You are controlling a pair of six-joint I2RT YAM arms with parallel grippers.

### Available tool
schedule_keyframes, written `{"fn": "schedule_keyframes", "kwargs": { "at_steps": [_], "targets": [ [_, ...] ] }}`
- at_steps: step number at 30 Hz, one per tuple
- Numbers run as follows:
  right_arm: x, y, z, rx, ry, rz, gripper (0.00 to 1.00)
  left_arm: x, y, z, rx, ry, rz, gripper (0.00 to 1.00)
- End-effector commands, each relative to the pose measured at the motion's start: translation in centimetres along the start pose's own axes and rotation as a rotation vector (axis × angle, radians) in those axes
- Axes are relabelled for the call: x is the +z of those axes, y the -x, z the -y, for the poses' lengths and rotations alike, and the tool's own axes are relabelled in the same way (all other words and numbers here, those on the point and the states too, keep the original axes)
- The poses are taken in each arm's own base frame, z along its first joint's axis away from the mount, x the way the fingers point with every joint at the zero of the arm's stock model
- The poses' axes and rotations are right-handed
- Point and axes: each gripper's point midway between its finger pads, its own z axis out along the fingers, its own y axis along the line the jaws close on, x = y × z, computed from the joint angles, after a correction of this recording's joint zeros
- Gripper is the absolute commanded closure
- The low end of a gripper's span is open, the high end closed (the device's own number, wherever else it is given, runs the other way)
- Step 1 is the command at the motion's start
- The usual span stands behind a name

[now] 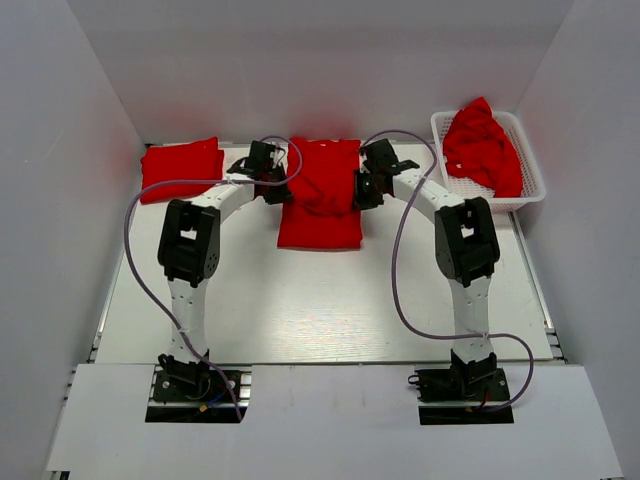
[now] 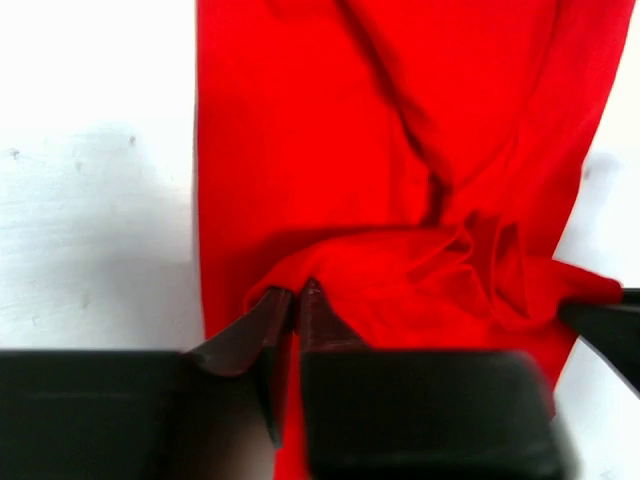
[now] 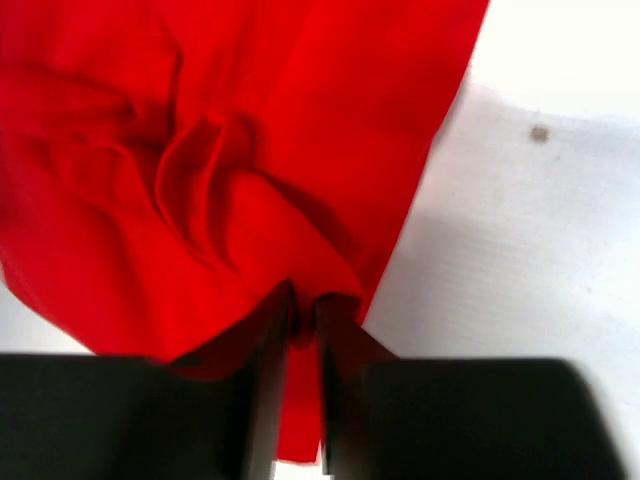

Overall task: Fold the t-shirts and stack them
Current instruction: Fold the folded rectangular tshirt in 1/3 of the way

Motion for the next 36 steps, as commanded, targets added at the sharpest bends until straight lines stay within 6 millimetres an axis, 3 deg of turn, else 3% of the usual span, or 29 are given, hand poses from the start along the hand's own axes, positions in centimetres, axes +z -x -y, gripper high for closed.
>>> {"fn": "schedule_keyframes", "kwargs": {
  "at_steps": [1,2,3,4,5,6,7,8,9,11,12,14,15,16,17,18,20,22,23,24,26,27,29,36],
  "targets": [
    [-0.5,5.1,-0.1,0.066,0.012,0.130,0.72,-0.3,4.7,0.7,-0.048,-0.026,0.121,0.78],
    [-0.2,6.1,0.0,0.086,0.014,0.143,0.60,-0.5,6.5,1.8,-0.060,-0.046,0.154,0.73],
    [-0.8,7.7,0.1,0.120,0.023,0.173,0.48,0.1,7.4,1.2,-0.070,-0.047,0.162,0.62],
    [-1.1,8.5,0.1,0.128,0.043,0.187,0.38,-1.0,10.4,1.4,-0.066,-0.051,0.220,0.57],
    [-1.9,10.1,-0.1,0.136,0.059,0.224,0.32,-1.5,11.5,1.1,-0.063,-0.034,0.238,0.48],
    [-2.1,11.1,0.6,0.147,0.057,0.256,0.19,-1.7,11.8,0.9,-0.068,-0.010,0.231,0.30],
    [-2.4,11.7,0.7,0.146,0.059,0.277,0.16,-2.7,13.7,0.7,-0.074,-0.009,0.277,0.00],
    [-2.6,12.0,0.3,0.146,0.092,0.276,0.12,-2.9,14.3,0.1,-0.081,-0.006,0.290,0.00],
    [-3.3,13.1,0.8,0.149,0.105,0.306,0.10,-3.4,14.8,0.8,-0.074,-0.035,0.305,0.00],
    [-4.2,13.3,0.4,0.120,0.137,0.308,0.10,-4.1,15.1,0.2,-0.070,-0.046,0.305,0.00],
    [-5.4,13.4,0.1,0.091,0.139,0.318,0.10,-4.6,14.7,0.4,-0.059,-0.051,0.292,0.00],
    [-5.6,12.2,0.2,0.054,0.138,0.301,0.10,-4.8,13.2,-0.1,-0.035,-0.042,0.255,0.00],
    [-7.0,11.7,-0.2,0.038,0.140,0.312,0.10,-6.4,13.5,0.6,-0.016,-0.060,0.273,0.00],
    [-6.4,10.0,0.1,0.025,0.133,0.276,0.10,-6.1,11.6,-0.4,-0.016,-0.040,0.233,0.00],
    [-6.8,9.5,0.0,0.009,0.139,0.272,0.10,-6.6,11.0,0.0,0.020,-0.067,0.223,0.00],
    [-6.4,7.0,0.3,0.016,0.134,0.225,0.10,-7.5,9.5,0.1,0.036,-0.064,0.204,0.00],
    [-8.0,6.3,-0.4,-0.006,0.148,0.233,0.10,-8.2,7.9,0.2,0.093,-0.063,0.190,0.00],
    [-7.3,2.9,0.0,0.001,0.149,0.165,0.10,-9.0,5.1,0.2,0.106,-0.079,0.147,0.00],
    [-7.7,2.3,-0.6,-0.009,0.154,0.161,0.10,-9.2,4.2,0.1,0.105,-0.092,0.131,0.00],
    [-7.2,0.8,-0.6,-0.008,0.162,0.132,0.10,-8.8,1.7,-1.1,0.092,-0.070,0.079,0.00],
    [-7.0,-1.8,-1.0,-0.006,0.183,0.086,0.10,-9.5,0.8,-0.8,0.105,-0.085,0.096,0.00],
    [-6.9,-2.2,-1.1,-0.005,0.192,0.079,0.10,-9.0,-1.0,-1.3,0.104,-0.079,0.065,0.00],
    [-6.2,-4.0,-1.2,0.023,0.192,0.038,0.10,-8.7,-1.9,-1.1,0.109,-0.080,0.045,0.00],
    [-4.0,-6.7,-1.3,0.064,0.206,-0.032,0.11,-7.1,-5.4,-2.3,0.155,-0.001,-0.043,0.02]
  ]
}}
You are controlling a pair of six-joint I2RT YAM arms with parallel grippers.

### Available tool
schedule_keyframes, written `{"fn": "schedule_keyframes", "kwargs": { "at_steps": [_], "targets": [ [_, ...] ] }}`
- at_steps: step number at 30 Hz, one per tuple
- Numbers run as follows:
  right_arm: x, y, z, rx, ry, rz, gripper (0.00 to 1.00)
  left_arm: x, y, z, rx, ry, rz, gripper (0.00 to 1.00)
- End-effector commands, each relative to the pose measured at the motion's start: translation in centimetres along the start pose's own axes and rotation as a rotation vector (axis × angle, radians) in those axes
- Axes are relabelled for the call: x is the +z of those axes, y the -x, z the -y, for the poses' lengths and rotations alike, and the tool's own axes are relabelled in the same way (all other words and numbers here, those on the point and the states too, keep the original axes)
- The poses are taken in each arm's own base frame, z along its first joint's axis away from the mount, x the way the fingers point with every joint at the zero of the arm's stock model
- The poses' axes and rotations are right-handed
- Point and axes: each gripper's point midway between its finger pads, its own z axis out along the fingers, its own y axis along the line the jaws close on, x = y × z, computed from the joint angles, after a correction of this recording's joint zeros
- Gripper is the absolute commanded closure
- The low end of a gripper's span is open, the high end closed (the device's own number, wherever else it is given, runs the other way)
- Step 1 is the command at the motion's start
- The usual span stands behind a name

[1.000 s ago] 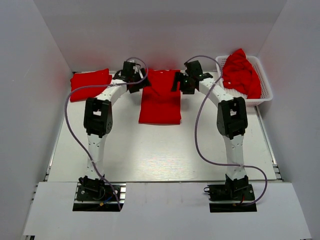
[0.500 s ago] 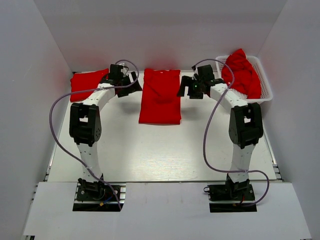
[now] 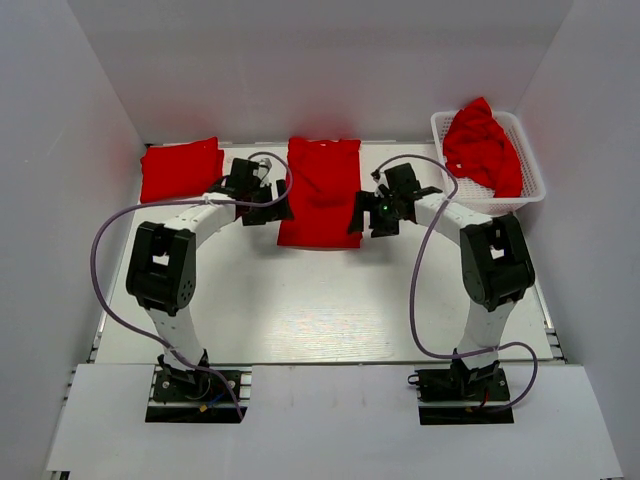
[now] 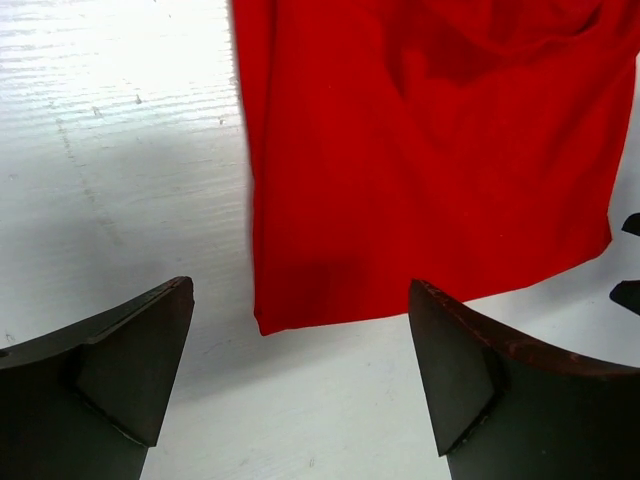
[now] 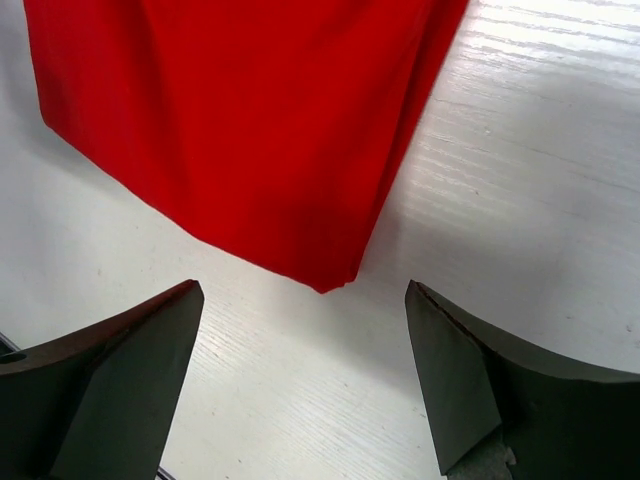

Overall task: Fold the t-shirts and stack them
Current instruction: Fold the folded rectangular tshirt in 1/3 of the way, then grab one side of the 2/3 rectangular tshirt with both arms

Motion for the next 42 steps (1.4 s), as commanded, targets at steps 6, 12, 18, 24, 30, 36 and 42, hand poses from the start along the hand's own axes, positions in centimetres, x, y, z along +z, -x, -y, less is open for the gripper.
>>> {"fn": "schedule_keyframes", "kwargs": {
  "at_steps": [6,12,18,24,30,36,42],
  "targets": [
    [2.0,-2.2,-0.2,0.056,0.058,-0.043,0.24,1.1,-3.4,-1.3,0.031,0.052,-0.064,0.14],
    [2.7,-4.0,0.3,0.094,0.068,-0.075,0.37,1.8,-7.1,-1.3,0.026,0.028,-0.127,0.20],
    [3.7,-4.6,0.8,0.141,0.063,-0.072,0.37,2.7,-8.8,-1.3,0.038,0.026,-0.156,0.24],
    [3.5,-3.3,-0.1,0.147,0.106,-0.040,0.26,3.3,-10.3,-2.0,0.039,0.057,-0.196,0.29],
    [3.8,-2.9,0.8,0.260,0.031,-0.015,0.26,3.2,-11.1,-2.5,0.026,0.074,-0.210,0.37],
    [4.2,-3.9,2.6,0.317,-0.065,-0.021,0.46,3.2,-11.5,-2.6,0.024,0.078,-0.219,0.42],
    [5.0,-6.5,3.7,0.354,-0.097,-0.073,0.77,3.7,-12.3,-2.6,0.001,0.066,-0.238,0.58]
  ]
}}
